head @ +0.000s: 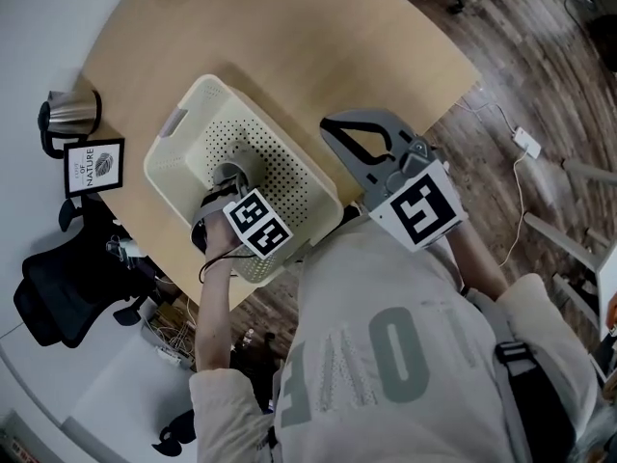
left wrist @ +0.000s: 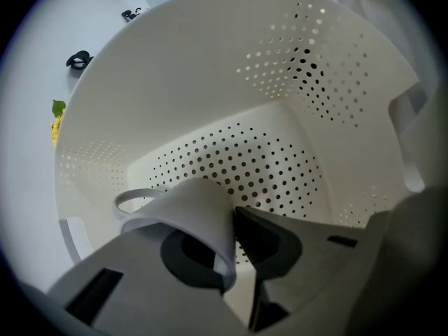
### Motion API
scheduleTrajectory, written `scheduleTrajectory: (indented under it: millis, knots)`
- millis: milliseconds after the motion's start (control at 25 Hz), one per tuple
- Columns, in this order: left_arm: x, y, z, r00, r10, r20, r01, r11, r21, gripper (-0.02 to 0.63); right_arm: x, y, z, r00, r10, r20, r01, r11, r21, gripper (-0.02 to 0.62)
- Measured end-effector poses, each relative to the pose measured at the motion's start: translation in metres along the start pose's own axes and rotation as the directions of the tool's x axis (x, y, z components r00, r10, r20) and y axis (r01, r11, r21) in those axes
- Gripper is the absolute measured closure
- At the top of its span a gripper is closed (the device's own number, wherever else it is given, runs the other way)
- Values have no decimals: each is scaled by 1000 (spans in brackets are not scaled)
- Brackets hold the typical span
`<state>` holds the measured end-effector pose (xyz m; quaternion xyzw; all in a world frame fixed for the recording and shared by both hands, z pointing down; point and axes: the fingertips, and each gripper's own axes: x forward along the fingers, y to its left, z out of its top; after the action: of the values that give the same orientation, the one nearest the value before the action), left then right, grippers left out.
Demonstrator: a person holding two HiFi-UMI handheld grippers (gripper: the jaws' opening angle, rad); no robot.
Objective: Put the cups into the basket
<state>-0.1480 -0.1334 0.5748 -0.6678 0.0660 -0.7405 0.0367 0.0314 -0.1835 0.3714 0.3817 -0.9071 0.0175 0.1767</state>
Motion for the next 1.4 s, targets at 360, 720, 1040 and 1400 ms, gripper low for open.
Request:
scheduleTrajectory:
  millis: [360,720,1040,1400]
  knots:
    - [-14,9,7,998,66,18,-66,998,4,526,-6,-2,-6,1000,-14,-7,14,1000,9,597]
    - [-53,14,10,983,165,77,-158,983,-95,528,5,14,4,998,65,1,-65,997,-41,597]
    - [-168,36,18,839,371,398,-170,874,-456,528,22,34,34,986,165,8,-161,973,-165,597]
    - [-286,66,-4,312,834,455,-122,510,-852,580,38,68,81,958,281,50,-250,910,-330,597]
